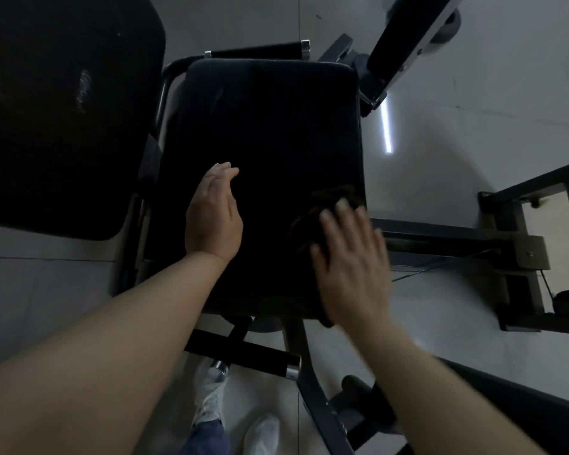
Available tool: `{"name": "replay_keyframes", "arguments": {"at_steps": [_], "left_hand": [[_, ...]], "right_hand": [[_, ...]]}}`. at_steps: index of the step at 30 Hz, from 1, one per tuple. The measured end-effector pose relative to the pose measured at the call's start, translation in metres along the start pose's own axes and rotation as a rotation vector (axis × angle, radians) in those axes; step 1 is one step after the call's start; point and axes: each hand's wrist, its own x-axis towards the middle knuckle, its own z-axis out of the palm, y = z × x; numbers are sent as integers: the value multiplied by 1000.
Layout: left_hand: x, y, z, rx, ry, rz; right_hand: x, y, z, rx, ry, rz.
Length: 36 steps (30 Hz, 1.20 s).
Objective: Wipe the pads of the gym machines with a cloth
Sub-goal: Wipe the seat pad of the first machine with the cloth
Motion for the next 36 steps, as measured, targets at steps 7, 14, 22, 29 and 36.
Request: {"name": "replay_keyframes", "arguments": {"at_steps": [7, 14, 22, 29, 36], "left_hand": [[0, -1, 0, -47, 0, 15], [0, -4, 0, -74, -4, 20], [5, 3, -23, -338, -4, -112], [-41, 63, -13, 16, -121, 205], [-31, 70, 35, 470, -337, -98]], "right_hand": [[8, -2, -1, 109, 29, 192], [-57, -38, 31, -31, 85, 13], [44, -92, 4, -32, -167, -205], [63, -41, -27, 605, 301, 131], [174, -7, -30, 255, 98, 172]]}}
